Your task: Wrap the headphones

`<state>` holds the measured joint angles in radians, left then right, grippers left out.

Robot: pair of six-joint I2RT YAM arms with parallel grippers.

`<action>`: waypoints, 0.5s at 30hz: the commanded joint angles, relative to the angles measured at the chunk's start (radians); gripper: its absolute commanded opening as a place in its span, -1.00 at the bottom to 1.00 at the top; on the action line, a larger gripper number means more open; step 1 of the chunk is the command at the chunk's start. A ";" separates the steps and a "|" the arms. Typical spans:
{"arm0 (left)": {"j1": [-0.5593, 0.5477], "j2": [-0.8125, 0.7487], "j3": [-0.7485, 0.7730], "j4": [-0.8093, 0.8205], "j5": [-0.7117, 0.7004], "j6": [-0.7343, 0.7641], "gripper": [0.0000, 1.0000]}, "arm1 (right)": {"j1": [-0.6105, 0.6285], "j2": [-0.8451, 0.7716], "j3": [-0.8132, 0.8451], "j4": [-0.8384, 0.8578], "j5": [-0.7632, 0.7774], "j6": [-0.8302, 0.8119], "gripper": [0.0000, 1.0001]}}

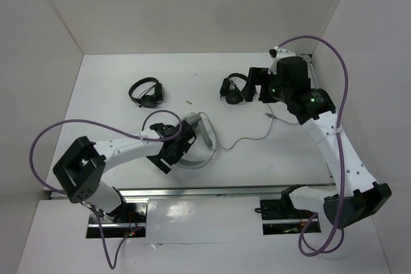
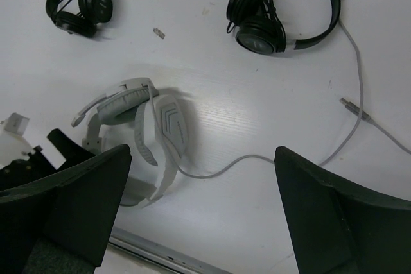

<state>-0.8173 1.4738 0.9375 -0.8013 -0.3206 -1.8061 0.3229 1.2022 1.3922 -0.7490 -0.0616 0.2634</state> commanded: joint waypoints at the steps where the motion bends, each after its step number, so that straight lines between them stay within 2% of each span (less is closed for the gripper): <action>1: -0.016 0.069 0.014 0.013 -0.038 -0.064 1.00 | 0.022 -0.042 0.016 0.056 -0.007 -0.024 1.00; 5: -0.016 0.161 0.024 0.033 -0.015 -0.074 1.00 | 0.031 -0.052 0.007 0.056 -0.007 -0.033 1.00; 6: -0.016 0.171 -0.001 0.043 -0.006 -0.075 0.95 | 0.041 -0.061 0.007 0.056 -0.007 -0.033 1.00; 8: -0.016 0.171 -0.032 0.079 -0.006 -0.075 0.71 | 0.053 -0.061 0.007 0.056 0.017 -0.033 1.00; 10: -0.016 0.146 -0.080 0.088 0.003 -0.085 0.10 | 0.053 -0.070 0.016 0.056 0.037 -0.043 1.00; 11: -0.016 0.146 -0.092 0.106 0.003 -0.094 -0.31 | 0.053 -0.079 0.016 0.056 0.037 -0.043 1.00; 13: -0.005 0.146 -0.115 0.106 0.015 -0.095 -0.99 | 0.053 -0.079 0.016 0.056 0.025 -0.032 1.00; 15: 0.006 0.137 -0.131 0.106 0.015 -0.073 -1.00 | 0.053 -0.079 0.016 0.056 -0.004 -0.032 1.00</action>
<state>-0.8246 1.5719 0.8726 -0.7090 -0.3172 -1.8664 0.3691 1.1503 1.3922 -0.7471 -0.0475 0.2409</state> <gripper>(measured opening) 0.095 0.999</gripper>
